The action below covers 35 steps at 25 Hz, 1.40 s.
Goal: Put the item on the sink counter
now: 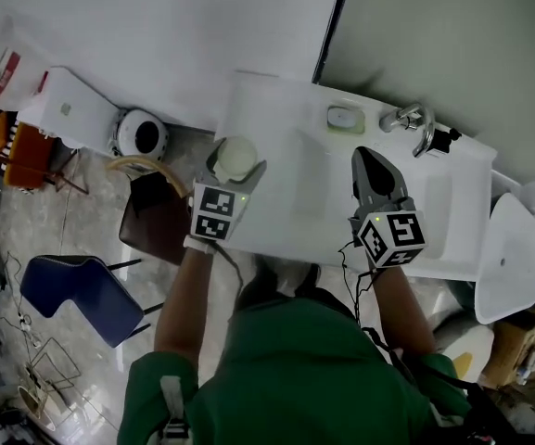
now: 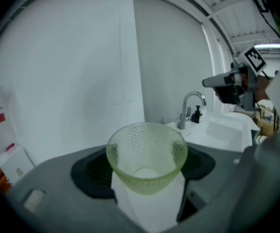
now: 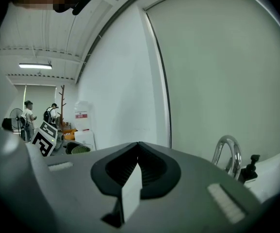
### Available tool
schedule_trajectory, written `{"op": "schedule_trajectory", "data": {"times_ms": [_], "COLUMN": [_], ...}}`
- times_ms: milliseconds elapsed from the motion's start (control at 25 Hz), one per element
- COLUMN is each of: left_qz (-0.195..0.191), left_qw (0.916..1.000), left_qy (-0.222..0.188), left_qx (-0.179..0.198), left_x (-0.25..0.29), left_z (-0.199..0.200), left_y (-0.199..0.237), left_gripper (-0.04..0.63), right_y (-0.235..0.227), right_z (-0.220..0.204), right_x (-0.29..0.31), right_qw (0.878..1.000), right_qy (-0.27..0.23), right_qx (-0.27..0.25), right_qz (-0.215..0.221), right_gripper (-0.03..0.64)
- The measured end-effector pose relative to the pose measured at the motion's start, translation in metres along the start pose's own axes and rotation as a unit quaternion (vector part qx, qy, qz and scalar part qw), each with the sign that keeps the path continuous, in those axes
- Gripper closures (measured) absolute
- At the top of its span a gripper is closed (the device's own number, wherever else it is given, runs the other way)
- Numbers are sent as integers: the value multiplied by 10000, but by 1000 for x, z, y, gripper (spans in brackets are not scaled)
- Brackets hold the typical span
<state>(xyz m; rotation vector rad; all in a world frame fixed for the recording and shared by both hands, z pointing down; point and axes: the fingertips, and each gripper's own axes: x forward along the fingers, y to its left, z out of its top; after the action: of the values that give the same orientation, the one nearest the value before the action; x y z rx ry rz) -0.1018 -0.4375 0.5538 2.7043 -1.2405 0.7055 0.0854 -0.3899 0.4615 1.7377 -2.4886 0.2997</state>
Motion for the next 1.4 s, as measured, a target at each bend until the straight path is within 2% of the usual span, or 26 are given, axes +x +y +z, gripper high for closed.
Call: {"op": "schedule_trajectory", "data": {"times_ms": [280, 600, 880, 1120, 1320, 1400], "left_qz": [-667, -1043, -1133, -992, -896, -835], "left_qw": [9977, 9938, 9921, 9927, 9940, 9946], "left_qy": [41, 327, 527, 666, 624, 617], "left_qx": [147, 176, 109, 178, 38, 17], "left_x": [46, 92, 121, 134, 135, 134], "left_z": [-22, -59, -85, -105, -109, -107], "left_y": [-6, -1, 1, 6, 7, 7], "left_gripper": [209, 209, 209, 207, 204, 183], "right_y": [-9, -23, -34, -40, -38, -38], "right_z": [-21, -36, -46, -51, -50, -48], "right_x": [19, 30, 31, 33, 34, 33], "right_qw": [9988, 9962, 9935, 9921, 9927, 9929], "right_qy": [190, 332, 469, 568, 596, 575], "right_qx": [167, 241, 280, 276, 228, 233], "right_qz": [-408, -771, -1001, -1085, -1027, -1016], "right_gripper": [620, 620, 620, 620, 620, 620]}}
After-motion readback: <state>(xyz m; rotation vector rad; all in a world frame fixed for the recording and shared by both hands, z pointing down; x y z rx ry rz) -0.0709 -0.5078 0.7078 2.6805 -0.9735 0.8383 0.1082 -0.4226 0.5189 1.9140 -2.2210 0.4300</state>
